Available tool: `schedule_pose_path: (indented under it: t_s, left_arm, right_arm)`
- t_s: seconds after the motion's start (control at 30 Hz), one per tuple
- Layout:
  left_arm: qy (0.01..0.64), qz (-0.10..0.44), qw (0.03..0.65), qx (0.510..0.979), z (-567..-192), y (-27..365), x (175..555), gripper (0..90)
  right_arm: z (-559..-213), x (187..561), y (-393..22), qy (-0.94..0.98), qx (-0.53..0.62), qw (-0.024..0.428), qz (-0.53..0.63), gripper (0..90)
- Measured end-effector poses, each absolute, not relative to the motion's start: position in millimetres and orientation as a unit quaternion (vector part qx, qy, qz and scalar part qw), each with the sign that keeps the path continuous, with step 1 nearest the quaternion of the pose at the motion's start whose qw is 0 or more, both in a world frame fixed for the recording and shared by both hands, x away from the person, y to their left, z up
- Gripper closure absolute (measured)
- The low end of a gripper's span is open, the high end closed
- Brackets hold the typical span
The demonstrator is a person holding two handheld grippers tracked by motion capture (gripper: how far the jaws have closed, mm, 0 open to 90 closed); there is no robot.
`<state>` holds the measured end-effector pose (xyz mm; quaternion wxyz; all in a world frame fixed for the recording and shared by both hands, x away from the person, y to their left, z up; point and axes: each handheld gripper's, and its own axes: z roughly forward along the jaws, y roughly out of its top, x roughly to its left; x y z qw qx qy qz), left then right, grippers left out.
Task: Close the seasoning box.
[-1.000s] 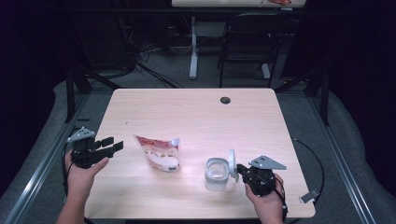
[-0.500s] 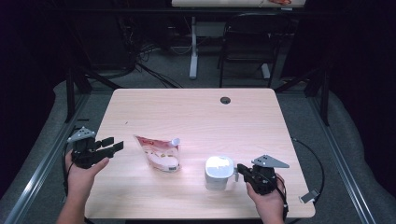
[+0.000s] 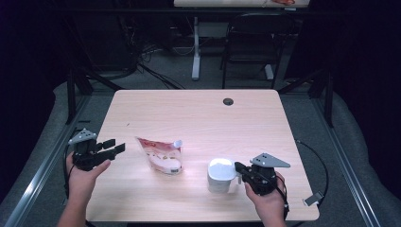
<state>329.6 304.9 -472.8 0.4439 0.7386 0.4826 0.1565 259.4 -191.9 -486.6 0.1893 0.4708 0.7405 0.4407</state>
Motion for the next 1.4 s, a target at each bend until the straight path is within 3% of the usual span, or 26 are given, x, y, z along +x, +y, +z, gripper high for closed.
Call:
schedule_pose_path:
  t_s: [0.23,1.0,1.2,1.4]
  left_arm:
    - [0.481,0.165,0.449,0.735,-468.6,305.0,327.2,48.1]
    - [0.481,0.162,0.446,0.737,-471.4,304.1,328.7,48.0]
    - [0.481,0.162,0.446,0.737,-471.8,304.2,328.9,48.0]
    - [0.481,0.162,0.445,0.737,-472.6,304.0,329.2,48.0]
  right_arm:
    - [-494.0,258.1,-195.5,0.742,0.482,0.199,0.422,90.0]
    - [-517.3,264.2,-212.0,0.712,0.508,0.141,0.464,90.0]
    - [-518.3,261.0,-217.3,0.711,0.51,0.152,0.459,86.8]
    - [-524.2,253.7,-222.8,0.719,0.507,0.161,0.447,78.0]
